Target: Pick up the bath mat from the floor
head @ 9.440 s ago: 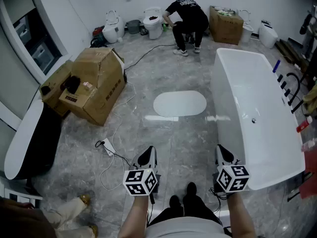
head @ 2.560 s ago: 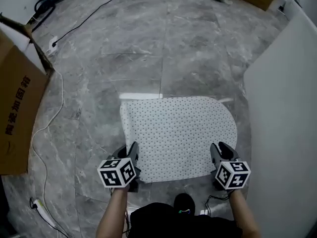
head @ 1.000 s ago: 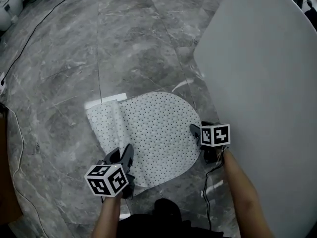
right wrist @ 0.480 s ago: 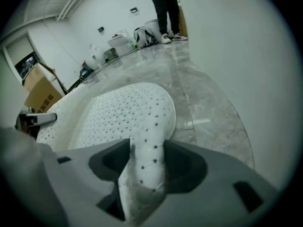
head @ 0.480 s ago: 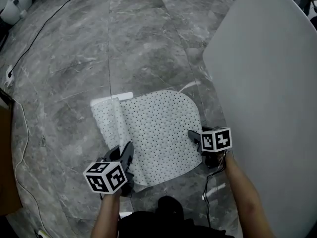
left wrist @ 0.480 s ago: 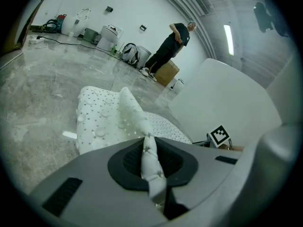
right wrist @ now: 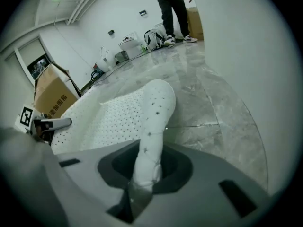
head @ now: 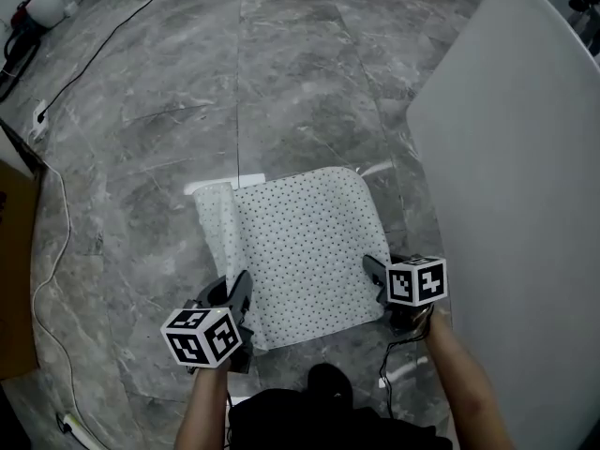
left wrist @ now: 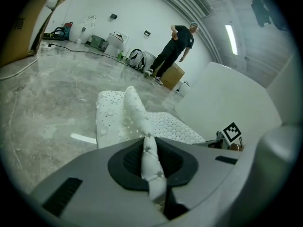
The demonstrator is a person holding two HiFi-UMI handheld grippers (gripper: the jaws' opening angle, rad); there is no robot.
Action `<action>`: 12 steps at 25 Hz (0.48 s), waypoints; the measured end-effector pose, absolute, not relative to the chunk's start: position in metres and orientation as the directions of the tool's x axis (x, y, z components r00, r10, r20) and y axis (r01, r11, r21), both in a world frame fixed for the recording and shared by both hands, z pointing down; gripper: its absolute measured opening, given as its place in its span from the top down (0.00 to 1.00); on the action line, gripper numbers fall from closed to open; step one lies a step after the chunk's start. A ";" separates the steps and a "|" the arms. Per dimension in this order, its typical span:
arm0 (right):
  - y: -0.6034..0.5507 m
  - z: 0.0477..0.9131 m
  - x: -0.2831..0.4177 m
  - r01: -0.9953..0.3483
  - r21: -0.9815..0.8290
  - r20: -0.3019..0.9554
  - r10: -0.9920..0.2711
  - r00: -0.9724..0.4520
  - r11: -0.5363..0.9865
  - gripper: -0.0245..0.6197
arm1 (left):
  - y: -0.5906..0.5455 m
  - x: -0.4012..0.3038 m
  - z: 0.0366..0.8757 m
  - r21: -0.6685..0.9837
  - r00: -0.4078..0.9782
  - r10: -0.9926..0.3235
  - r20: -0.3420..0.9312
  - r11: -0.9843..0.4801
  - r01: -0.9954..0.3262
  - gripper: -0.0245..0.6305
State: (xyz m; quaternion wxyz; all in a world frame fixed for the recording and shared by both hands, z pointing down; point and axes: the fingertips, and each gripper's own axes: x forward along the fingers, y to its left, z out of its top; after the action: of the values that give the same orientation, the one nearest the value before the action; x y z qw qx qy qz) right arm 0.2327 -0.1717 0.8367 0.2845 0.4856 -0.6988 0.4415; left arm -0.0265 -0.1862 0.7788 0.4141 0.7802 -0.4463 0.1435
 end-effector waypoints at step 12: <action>-0.160 0.775 0.194 -0.881 -0.451 0.753 -0.470 -0.461 0.143 0.91 | -0.162 -0.112 0.754 0.462 0.422 -0.672 0.609 -0.132 -0.877 0.92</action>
State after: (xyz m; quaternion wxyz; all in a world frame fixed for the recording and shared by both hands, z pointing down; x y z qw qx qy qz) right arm 0.1937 -0.1596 0.7746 0.2245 0.4679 -0.7219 0.4579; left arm -0.1123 -0.1624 0.7541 0.4015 0.7414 -0.5223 0.1280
